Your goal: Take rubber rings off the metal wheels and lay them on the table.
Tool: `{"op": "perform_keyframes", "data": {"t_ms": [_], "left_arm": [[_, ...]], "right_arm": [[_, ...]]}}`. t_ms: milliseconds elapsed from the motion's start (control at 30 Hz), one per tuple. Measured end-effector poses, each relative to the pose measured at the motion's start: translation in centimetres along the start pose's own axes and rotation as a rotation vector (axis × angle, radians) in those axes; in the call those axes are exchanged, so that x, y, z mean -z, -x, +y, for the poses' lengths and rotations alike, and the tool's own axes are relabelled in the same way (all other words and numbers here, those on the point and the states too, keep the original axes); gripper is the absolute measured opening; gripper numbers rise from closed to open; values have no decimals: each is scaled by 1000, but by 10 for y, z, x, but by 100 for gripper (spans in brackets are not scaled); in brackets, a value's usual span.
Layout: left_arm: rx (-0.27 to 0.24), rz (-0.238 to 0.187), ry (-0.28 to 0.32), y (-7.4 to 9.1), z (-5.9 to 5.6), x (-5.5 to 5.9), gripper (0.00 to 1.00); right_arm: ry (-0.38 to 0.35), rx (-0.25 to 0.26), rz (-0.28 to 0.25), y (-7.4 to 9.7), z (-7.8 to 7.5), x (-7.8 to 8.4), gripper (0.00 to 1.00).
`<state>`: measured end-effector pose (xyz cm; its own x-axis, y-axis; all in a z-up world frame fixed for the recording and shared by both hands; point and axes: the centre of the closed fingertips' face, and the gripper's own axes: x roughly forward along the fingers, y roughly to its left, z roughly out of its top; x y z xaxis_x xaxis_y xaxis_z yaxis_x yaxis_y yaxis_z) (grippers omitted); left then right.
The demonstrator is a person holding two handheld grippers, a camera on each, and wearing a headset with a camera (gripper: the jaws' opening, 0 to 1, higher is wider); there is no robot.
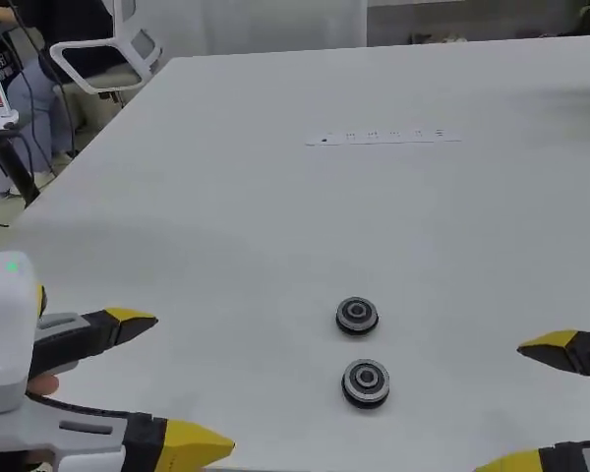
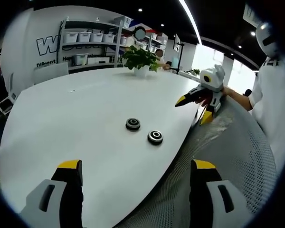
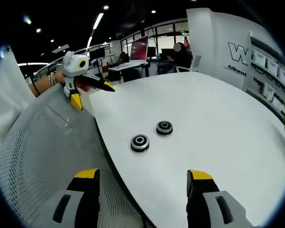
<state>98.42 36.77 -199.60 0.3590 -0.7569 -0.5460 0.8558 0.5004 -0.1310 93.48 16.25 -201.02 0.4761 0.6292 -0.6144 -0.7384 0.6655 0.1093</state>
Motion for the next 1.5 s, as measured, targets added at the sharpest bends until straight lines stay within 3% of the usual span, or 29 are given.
{"op": "perform_keyframes", "data": {"t_ms": [100,333,433,767,867,1067,1233,1300,1400,1500], "left_arm": [[15,-19,-15,2,-5,-8,92],[34,-6,-87,4,-15,-20,93],[43,-36,-113,3,-18,-32,93],[76,-124,-166,-8,-26,-73,92],[90,-179,-224,-13,-30,-90,91],[123,-188,-287,-28,-34,-107,89],[153,-226,-300,-38,-35,-123,84],[159,-234,-300,-44,-36,-127,85],[178,-245,-308,-52,-38,-131,86],[187,-263,-335,-63,-39,-134,87]], "right_arm": [[13,-15,-73,2,4,-22,73],[20,-7,-94,-3,-1,-40,72],[50,-9,-112,-6,1,-54,72],[148,-9,-96,-18,2,-85,71],[178,-18,-103,-23,1,-100,71],[257,-35,-89,-38,3,-123,70],[280,-57,-74,-54,3,-116,70],[298,-42,-36,-61,-1,-101,67],[307,-74,33,-67,1,-77,66],[318,-98,62,-70,4,-64,67]]}}
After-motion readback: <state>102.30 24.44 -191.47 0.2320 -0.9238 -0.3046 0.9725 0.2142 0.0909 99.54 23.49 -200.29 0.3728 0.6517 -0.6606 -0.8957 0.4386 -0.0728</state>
